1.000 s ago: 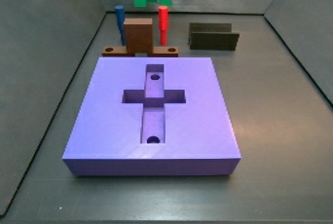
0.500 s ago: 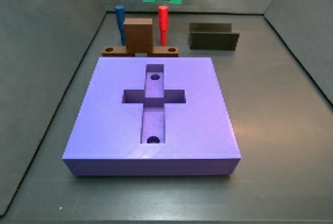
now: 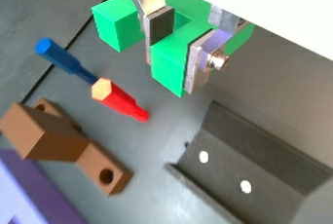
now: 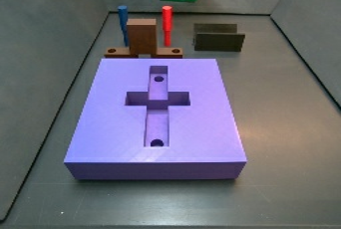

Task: Pick up the green object. Move up. Place the green object on the fixture. Regrasp the green object. Move to above the board. Insert the green object.
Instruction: Place the green object on the fixture.

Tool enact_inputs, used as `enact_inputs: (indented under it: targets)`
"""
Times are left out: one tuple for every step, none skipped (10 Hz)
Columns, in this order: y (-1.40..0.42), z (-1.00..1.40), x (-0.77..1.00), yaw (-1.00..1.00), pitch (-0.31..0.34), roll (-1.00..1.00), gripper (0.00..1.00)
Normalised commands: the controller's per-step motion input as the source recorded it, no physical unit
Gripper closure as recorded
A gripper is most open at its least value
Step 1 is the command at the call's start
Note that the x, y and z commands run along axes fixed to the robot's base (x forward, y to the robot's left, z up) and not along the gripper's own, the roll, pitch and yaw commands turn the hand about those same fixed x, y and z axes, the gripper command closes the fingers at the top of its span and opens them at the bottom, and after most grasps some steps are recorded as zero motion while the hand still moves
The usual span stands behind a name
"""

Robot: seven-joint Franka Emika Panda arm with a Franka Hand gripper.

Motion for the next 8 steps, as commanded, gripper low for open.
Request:
enact_inputs:
  targets:
    - [0.06, 0.02, 0.90, 0.00, 0.051, -0.79, 1.00]
    - [0.08, 0.05, 0.91, 0.00, 0.009, -0.75, 1.00]
    - [0.13, 0.10, 0.93, 0.00, 0.003, -0.68, 1.00]
    - [0.20, 0.18, 0.93, 0.00, 0.014, -0.58, 1.00]
    - [0.27, 0.21, 0.91, 0.00, 0.074, -0.58, 1.00]
    - [0.40, 0.24, 0.47, 0.00, 0.169, -0.73, 1.00]
    - [-0.08, -0.03, 0.05, 0.00, 0.000, 0.06, 1.00]
    - [-0.31, -0.13, 0.79, -0.09, 0.123, 0.03, 1.00]
